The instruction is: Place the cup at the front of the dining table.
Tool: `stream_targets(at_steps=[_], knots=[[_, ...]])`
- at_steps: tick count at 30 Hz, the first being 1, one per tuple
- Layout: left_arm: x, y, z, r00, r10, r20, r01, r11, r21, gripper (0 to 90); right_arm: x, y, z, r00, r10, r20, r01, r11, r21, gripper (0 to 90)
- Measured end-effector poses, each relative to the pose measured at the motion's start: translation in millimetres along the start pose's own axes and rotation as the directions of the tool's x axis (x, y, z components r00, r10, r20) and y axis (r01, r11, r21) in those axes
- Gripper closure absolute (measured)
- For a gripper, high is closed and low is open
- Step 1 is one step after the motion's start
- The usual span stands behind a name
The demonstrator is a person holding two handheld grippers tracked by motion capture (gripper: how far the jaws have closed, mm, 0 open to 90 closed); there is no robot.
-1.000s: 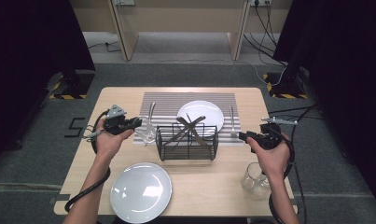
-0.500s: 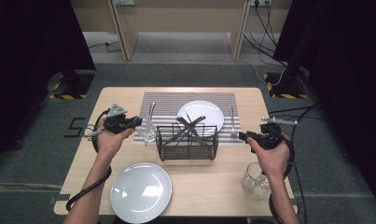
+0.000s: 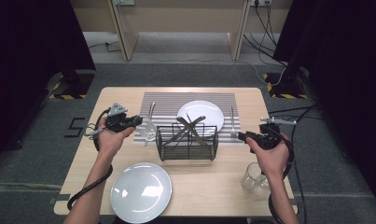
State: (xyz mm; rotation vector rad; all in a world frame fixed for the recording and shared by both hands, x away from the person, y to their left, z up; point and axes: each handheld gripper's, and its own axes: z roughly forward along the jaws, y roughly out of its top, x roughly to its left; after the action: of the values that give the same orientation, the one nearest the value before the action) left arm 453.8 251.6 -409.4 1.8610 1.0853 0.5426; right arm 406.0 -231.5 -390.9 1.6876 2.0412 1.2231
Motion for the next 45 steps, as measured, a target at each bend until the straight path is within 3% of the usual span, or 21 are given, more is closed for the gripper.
stream_targets(at_steps=[45], knots=[[6.1, 2.5, 14.4, 0.9997, -0.012, -0.019, 0.012, 0.9999, -0.012, 78.7, -0.4, -0.3, 0.5, 1.0000, 0.000, 0.001, 0.000, 1.000, 0.000, 59.5]])
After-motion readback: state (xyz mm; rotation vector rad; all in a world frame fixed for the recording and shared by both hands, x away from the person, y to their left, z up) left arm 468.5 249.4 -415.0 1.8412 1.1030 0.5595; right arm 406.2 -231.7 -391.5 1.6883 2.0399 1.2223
